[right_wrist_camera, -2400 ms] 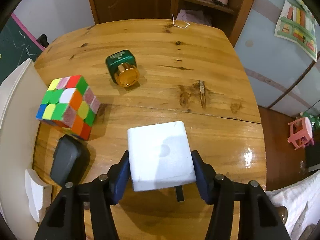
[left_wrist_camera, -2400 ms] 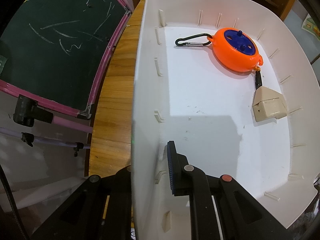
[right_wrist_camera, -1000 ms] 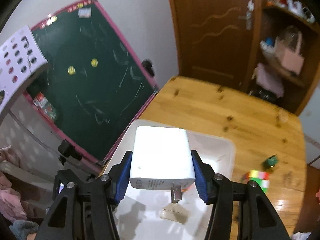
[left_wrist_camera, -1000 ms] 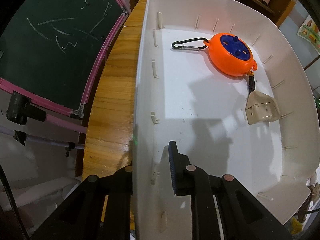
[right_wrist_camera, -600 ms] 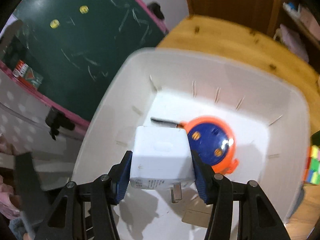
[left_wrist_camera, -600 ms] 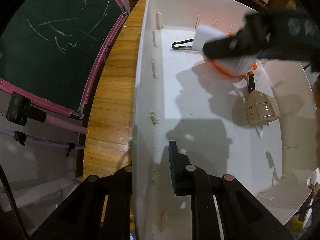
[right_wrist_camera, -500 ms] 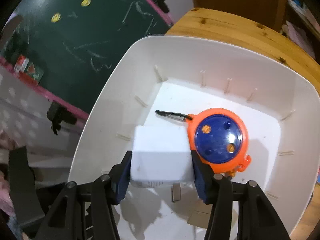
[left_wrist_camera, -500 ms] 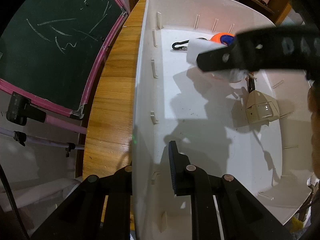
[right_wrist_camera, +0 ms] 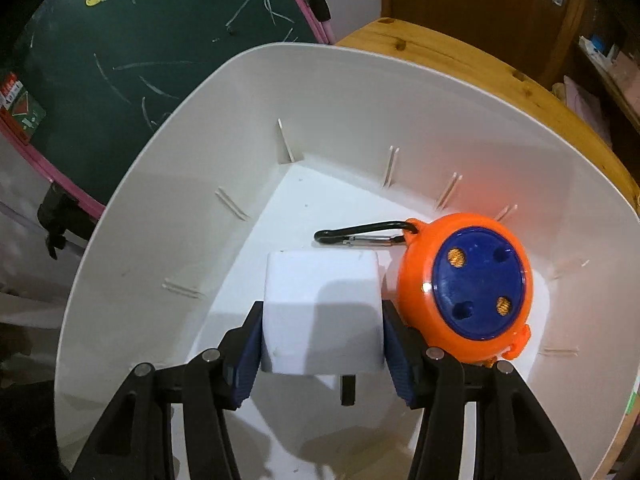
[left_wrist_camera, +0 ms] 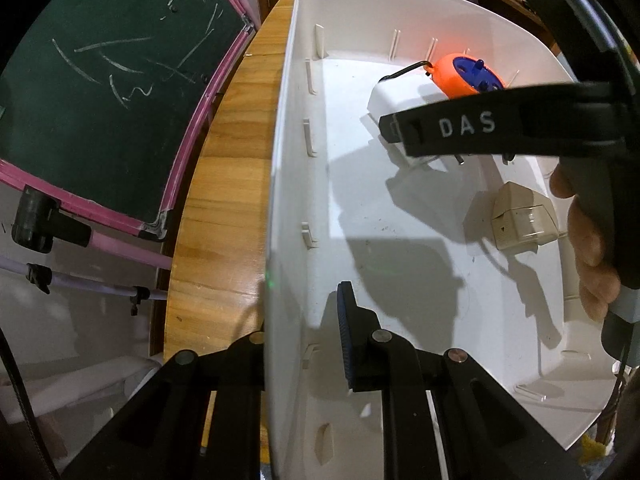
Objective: Organize rigid objects
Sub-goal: 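Carry the white charger into the white tray, then open the right tool to release the charger beside the tape reel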
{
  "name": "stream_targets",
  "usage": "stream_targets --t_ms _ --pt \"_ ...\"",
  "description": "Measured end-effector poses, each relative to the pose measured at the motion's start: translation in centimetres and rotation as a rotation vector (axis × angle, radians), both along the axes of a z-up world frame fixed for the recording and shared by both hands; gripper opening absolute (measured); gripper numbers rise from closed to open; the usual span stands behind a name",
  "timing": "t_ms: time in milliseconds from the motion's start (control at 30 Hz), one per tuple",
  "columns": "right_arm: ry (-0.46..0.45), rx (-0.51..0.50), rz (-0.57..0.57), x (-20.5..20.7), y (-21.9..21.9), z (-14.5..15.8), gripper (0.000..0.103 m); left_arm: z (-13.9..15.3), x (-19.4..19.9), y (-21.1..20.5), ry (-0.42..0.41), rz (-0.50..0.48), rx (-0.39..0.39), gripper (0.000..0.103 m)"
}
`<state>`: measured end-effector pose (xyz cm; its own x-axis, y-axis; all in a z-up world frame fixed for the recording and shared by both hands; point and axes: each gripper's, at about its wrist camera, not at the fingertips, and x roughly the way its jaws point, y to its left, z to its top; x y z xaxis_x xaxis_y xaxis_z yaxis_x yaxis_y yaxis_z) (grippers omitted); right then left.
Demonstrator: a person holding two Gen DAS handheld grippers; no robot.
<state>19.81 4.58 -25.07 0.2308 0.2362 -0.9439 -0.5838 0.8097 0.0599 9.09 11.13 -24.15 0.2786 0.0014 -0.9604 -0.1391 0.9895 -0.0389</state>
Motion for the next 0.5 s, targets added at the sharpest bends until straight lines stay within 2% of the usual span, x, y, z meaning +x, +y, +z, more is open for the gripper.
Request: stream_targets --t_ms 167,233,333,500 --pt "-0.031 0.004 0.015 -0.6 -0.2 0.6 0.057 0.0 -0.2 0.3 -0.002 0.004 -0.012 0.017" --pt "-0.055 0.018 0.017 -1.0 -0.7 1.5 0.058 0.1 -0.1 0.4 -0.002 0.004 -0.015 0.017" --pt "-0.122 0.032 0.014 -2.0 -1.7 3.1 0.068 0.1 -0.1 0.5 -0.003 0.004 -0.02 0.017" --pt "-0.194 0.071 -0.013 -3.3 -4.1 6.4 0.068 0.1 -0.1 0.4 -0.003 0.002 -0.023 0.017"
